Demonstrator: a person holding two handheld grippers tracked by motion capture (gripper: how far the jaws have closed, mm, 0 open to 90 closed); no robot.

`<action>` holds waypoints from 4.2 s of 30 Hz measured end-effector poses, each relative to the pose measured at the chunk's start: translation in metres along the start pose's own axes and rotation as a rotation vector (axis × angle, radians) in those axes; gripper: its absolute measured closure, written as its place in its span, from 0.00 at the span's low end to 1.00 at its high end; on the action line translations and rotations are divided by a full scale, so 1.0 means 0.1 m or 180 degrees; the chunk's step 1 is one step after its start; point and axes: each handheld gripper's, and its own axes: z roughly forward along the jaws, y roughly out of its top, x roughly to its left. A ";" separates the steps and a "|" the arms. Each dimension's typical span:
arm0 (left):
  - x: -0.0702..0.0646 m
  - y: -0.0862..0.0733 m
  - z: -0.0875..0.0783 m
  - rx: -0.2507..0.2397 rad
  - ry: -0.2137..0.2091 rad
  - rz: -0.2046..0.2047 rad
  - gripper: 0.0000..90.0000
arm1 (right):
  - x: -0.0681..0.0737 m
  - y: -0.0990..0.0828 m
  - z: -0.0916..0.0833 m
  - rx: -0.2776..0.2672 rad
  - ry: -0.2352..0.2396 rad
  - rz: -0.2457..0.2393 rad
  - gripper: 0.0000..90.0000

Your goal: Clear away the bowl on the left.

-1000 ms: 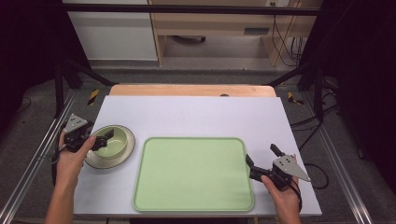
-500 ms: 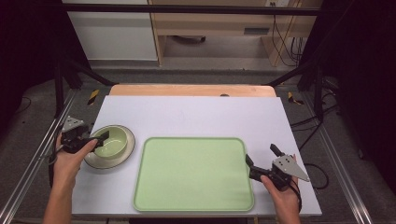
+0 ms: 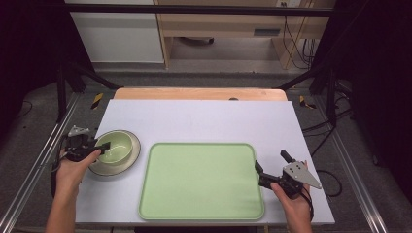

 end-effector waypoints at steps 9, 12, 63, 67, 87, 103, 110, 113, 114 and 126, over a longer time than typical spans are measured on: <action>0.05 -0.03 0.02 0.0110 -0.0003 -0.0143 0.67 | 0.00 0.00 0.01 0.0018 0.0013 -0.0007 0.04; 0.05 -0.03 0.04 0.0120 -0.0030 -0.0177 0.76 | 0.01 0.01 -0.01 0.0009 0.0024 -0.0018 0.04; 0.07 -0.05 0.05 0.0159 -0.0289 -0.0533 0.93 | 0.00 0.01 0.00 0.0021 0.0052 -0.0012 0.04; 0.08 -0.04 0.03 0.0139 -0.0277 -0.0539 0.92 | 0.00 0.00 0.01 0.0029 0.0060 -0.0007 0.04; 0.13 -0.01 -0.12 -0.0026 -0.0285 -0.0638 0.92 | 0.01 0.00 0.02 0.0016 0.0081 -0.0023 0.04; 0.02 0.09 -0.18 -0.0175 -0.0339 -0.0563 0.92 | 0.05 0.01 0.00 0.0016 0.0120 -0.0079 0.04; -0.02 0.12 -0.21 -0.0219 -0.0378 -0.0536 0.92 | 0.04 0.01 0.01 0.0021 0.0130 -0.0090 0.04; -0.04 0.14 -0.23 -0.0251 -0.0422 -0.0526 0.92 | 0.05 0.01 0.01 0.0025 0.0125 -0.0085 0.04; -0.07 0.16 -0.24 -0.0250 -0.0420 -0.0484 0.92 | 0.04 0.01 0.01 0.0029 0.0122 -0.0087 0.04; -0.29 0.22 -0.20 -0.0224 -0.0471 -0.0305 0.92 | 0.04 0.01 0.01 0.0028 0.0139 -0.0092 0.04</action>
